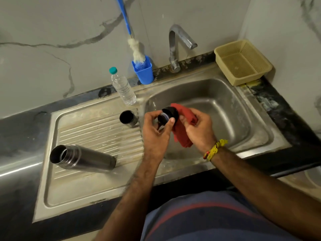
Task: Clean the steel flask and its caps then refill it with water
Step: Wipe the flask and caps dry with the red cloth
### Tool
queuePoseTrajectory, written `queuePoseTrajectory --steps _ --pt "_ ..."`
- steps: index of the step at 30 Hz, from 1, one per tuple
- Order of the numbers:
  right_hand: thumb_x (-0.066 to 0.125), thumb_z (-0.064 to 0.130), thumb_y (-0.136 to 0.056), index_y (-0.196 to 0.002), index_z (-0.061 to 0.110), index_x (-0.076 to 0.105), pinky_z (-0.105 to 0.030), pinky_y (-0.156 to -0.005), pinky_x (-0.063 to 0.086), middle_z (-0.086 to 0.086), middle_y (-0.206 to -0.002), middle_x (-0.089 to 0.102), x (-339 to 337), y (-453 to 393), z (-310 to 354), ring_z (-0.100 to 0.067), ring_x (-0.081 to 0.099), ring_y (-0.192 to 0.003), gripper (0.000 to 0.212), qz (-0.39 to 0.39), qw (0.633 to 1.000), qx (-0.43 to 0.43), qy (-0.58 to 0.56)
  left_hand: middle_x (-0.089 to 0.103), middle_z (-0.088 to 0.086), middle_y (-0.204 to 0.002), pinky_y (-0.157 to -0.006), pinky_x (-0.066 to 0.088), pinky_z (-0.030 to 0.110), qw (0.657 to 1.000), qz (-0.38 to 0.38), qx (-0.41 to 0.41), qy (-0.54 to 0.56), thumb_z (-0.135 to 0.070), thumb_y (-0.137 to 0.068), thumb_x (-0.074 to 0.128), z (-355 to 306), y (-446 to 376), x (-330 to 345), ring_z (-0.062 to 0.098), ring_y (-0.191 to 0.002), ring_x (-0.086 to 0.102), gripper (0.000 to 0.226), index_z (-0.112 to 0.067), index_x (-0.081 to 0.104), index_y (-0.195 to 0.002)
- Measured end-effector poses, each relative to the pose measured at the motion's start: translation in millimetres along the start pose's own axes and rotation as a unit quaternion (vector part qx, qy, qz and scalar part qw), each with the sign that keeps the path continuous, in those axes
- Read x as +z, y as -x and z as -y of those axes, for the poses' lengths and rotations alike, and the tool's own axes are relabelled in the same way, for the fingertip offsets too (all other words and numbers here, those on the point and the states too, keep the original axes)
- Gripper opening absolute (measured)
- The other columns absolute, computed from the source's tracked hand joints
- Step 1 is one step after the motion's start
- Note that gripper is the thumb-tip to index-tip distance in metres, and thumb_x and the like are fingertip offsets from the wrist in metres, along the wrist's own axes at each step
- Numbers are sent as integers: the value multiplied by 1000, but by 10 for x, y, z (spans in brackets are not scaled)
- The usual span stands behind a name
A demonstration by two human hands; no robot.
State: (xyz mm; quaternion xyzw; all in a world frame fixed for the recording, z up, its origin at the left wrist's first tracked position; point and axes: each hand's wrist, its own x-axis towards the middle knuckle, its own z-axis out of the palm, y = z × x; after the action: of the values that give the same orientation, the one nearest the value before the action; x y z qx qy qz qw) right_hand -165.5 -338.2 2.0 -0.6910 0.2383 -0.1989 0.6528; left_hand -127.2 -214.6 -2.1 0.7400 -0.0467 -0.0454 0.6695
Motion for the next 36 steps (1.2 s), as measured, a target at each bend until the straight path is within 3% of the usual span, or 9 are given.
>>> queuePoseTrajectory --steps 4,8,11,15,18,24,28,32,36 --pt "69 4 -90 -93 34 70 -41 -68 61 2 -83 74 -96 25 -15 -18 73 -73 30 23 1000 -10 -19 73 -2 -106 -83 59 29 998 0 45 -47 -8 -75 89 7 -52 -115 15 -98 73 42 -26 64 -104" --pt "66 -8 -83 -108 16 72 -25 -92 54 5 -102 74 -28 40 81 -2 68 -98 36 49 989 -136 31 75 -12 -89 -79 62 39 988 5 9 -151 -16 -64 95 -28 -5 -51 14 -85 73 44 -39 66 -88" --pt "69 -10 -69 -124 12 69 -26 -116 34 -6 -135 63 24 97 -70 -22 56 -129 59 160 919 -285 221 68 -15 -75 -72 56 24 976 2 -6 -218 -13 -68 91 -74 -61 -89 9 -73 68 33 -29 70 -89" --pt "71 10 -74 -130 10 65 -43 -109 42 -10 -143 55 -20 138 -341 -31 48 -136 57 190 836 -396 329 60 -18 -64 -63 52 22 950 -27 -22 -311 -15 -71 86 -79 -55 -280 4 -61 60 22 -21 77 -90" --pt "68 7 -79 -130 6 64 -35 -116 33 -12 -143 55 -34 145 -438 -31 48 -136 51 209 806 -438 338 66 -13 -72 -66 47 19 942 -27 -40 -332 -16 -69 86 -6 35 -342 8 -66 62 26 -19 79 -94" --pt "63 12 -87 -121 8 71 -41 -107 43 -13 -138 59 134 129 -357 -32 52 -133 35 211 833 -412 302 71 -1 -88 -69 40 22 926 -9 -1 -377 -27 -70 86 36 54 -451 14 -75 59 32 -19 77 -99" --pt "70 4 -85 -123 9 70 -39 -107 45 -10 -140 58 168 90 -343 -29 53 -133 39 243 836 -420 257 75 -6 -87 -76 55 29 940 -65 2 -335 -28 -64 92 50 -41 -611 13 -78 67 38 -22 78 -98" --pt "68 -2 -75 -124 8 69 -39 -106 48 -9 -134 63 265 66 -252 -21 60 -124 50 210 918 -277 188 73 -16 -84 -73 53 14 948 -47 -8 -313 -34 -65 92 121 15 -541 1 -74 67 35 -26 78 -95" --pt "76 0 -75 -117 13 73 -32 -95 56 -3 -118 72 305 -59 -285 -11 69 -108 44 235 929 -225 177 74 -15 -85 -70 51 12 955 -71 -60 -283 -34 -64 94 227 2 -625 2 -76 69 37 -26 76 -94"
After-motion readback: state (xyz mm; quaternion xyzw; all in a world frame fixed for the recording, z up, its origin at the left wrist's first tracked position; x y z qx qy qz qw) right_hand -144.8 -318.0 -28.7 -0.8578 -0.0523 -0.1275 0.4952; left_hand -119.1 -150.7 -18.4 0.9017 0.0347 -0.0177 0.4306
